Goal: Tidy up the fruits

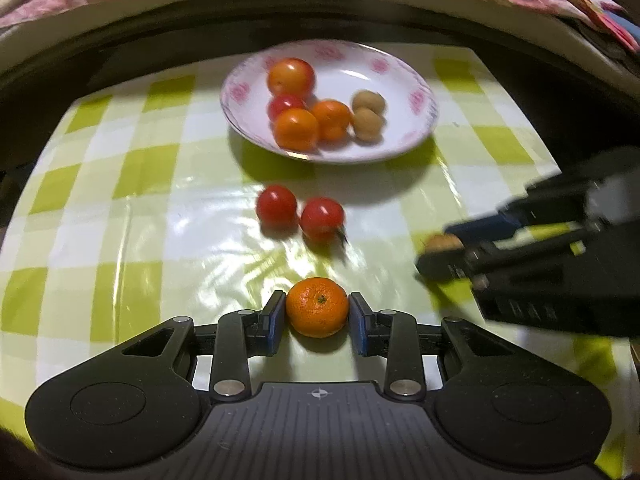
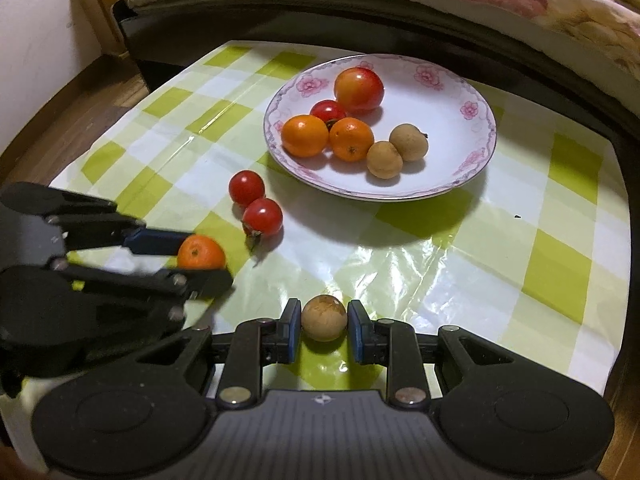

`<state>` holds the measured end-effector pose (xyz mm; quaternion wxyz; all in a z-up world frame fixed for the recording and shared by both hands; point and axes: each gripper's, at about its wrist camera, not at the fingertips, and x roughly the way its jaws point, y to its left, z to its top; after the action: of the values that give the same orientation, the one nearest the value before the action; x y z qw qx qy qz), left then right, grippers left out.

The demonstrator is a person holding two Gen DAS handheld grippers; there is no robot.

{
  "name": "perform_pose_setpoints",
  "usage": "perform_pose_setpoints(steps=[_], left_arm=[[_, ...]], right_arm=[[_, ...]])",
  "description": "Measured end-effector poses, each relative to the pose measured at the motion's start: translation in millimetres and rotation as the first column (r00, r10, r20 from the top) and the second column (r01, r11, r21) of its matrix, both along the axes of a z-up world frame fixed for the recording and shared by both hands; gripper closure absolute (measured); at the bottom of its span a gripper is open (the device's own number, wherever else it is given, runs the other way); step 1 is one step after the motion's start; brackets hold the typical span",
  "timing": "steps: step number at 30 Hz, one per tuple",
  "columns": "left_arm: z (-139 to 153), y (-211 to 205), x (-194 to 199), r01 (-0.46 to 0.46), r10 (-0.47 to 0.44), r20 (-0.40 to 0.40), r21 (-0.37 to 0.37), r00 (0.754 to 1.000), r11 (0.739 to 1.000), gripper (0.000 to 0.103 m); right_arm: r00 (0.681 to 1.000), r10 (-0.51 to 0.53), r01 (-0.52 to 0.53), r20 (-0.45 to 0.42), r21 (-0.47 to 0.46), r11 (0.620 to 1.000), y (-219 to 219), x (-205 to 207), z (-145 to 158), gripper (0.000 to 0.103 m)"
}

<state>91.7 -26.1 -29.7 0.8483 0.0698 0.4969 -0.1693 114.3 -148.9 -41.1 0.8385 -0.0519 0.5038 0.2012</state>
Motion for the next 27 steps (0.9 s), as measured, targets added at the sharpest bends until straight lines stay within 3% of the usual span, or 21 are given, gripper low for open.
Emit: perform_pose_setpoints(steps=[6, 13, 17, 25, 27], left_arm=[[-4.0, 2.7, -8.9, 0.024, -0.025, 0.008, 0.013, 1.0, 1.0, 0.058], [-0.6, -0.1, -10.3, 0.033, -0.034, 0.018, 0.019, 0.999, 0.999, 0.038], [-0.7, -2.9, -11.1, 0.044, -0.045, 0.023, 0.026, 0.999, 0.999, 0.035], [-3.8, -4.8, -11.0, 0.054, -0.055, 0.018, 0.034, 0.998, 0.998, 0.036], [-4.2, -4.7, -11.2, 0.055, -0.055, 0.019, 0.036, 0.998, 0.998, 0.04]], right_arm=[[0.999, 0.036, -0.035, 0.024, -0.027, 0.999, 1.5, -6.9, -1.6, 0.075], [0.998, 0.06, -0.059, 0.03, -0.032, 0.998, 3.4, -7.2, -1.7, 0.073], [0.997, 0.071, -0.07, 0.022, -0.023, 0.997, -0.5, -7.8, -1.4, 0.065], [0.998, 0.059, -0.058, 0.033, -0.026, 0.998, -3.3, -6.8, -1.4, 0.064], [0.997, 0.064, -0.063, 0.036, -0.03, 0.998, -2.4, -6.6, -1.1, 0.065]])
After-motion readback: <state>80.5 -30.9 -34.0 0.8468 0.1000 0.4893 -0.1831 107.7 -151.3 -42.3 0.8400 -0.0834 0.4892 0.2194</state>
